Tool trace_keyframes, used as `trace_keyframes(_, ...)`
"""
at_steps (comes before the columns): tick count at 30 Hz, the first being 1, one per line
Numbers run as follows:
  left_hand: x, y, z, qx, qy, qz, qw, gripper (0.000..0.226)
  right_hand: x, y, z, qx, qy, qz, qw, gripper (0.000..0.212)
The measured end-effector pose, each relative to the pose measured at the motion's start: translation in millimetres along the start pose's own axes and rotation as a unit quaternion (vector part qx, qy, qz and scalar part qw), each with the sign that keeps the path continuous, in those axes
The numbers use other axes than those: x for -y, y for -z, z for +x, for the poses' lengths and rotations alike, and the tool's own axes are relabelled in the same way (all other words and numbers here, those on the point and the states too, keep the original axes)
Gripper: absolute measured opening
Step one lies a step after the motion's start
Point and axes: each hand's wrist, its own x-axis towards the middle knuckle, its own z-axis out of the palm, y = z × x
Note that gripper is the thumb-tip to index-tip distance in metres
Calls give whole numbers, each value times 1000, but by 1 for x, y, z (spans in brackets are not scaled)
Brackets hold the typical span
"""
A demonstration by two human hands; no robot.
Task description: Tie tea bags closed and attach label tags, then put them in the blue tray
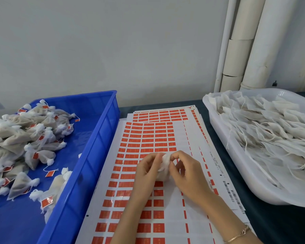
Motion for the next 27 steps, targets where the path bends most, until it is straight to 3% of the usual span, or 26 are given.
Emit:
trace_keyframes(4,1,-3,-2,56,-52,9,997,12,0,-2,-1,41,19,7,999,18)
trace_keyframes(8,8,-4,1,24,-88,45,995,14,0,-1,0,44,21,3,999,13)
trace_keyframes(13,13,1,6,-53,-77,76,993,11,-2,2,1,11,47,-31,998,10)
trace_keyframes(18,12,0,4,5,-74,45,996,22,-3,5,1,-36,42,-29,998,8)
trace_keyframes(27,11,0,3,-12,-80,20,997,22,-2,7,0,-81,9,-69,994,8)
